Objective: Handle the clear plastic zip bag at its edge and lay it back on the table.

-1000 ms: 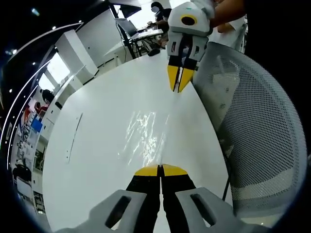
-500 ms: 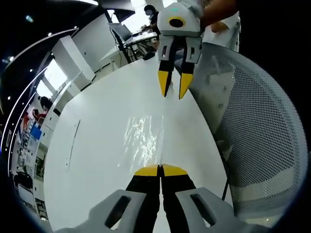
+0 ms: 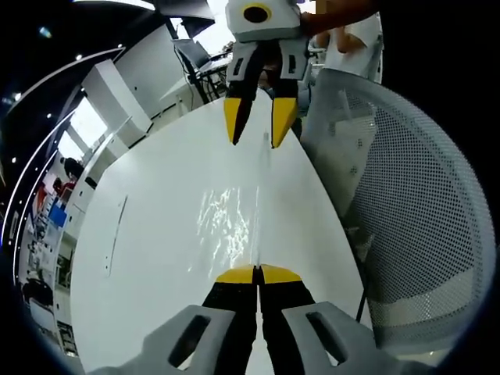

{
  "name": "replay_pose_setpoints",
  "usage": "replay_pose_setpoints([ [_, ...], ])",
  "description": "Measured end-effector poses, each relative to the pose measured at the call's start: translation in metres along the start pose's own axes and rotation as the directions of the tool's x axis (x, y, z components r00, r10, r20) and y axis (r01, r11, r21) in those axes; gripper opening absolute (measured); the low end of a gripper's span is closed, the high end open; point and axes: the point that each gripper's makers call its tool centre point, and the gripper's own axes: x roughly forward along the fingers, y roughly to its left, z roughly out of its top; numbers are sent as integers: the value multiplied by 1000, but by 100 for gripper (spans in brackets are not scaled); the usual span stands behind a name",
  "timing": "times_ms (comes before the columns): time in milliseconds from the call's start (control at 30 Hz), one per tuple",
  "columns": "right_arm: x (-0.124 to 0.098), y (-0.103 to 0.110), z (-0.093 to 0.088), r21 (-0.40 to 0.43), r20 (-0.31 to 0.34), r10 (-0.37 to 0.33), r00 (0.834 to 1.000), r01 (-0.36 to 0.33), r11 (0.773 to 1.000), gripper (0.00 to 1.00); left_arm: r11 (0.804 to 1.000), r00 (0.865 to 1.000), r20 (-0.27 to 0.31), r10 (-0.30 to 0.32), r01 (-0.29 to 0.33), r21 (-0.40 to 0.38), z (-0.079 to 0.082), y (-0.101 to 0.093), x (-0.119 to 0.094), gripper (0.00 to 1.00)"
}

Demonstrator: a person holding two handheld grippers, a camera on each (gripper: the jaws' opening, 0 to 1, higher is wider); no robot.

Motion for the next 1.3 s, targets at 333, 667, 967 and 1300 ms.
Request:
replay_pose_setpoints([
  [333,10,-1,-13,-6,-41,17,999,-17,1000,18,1000,1000,5,8,-8,-1,2,0,-1,0],
  [667,14,2,-14,17,-46,29,999,-28,999,16,1000,1000,8,10,-10,10,5,-1,-3,0],
  [967,24,14,-25,18,-77,59,995,-58,998,11,1000,1000,27,16,-16,2,9,-1,-3,0],
  [1300,33,25,-29,22,-88,79,993,-77,997,0,999,996,76,35,-33,-30,23,3,-4,0],
])
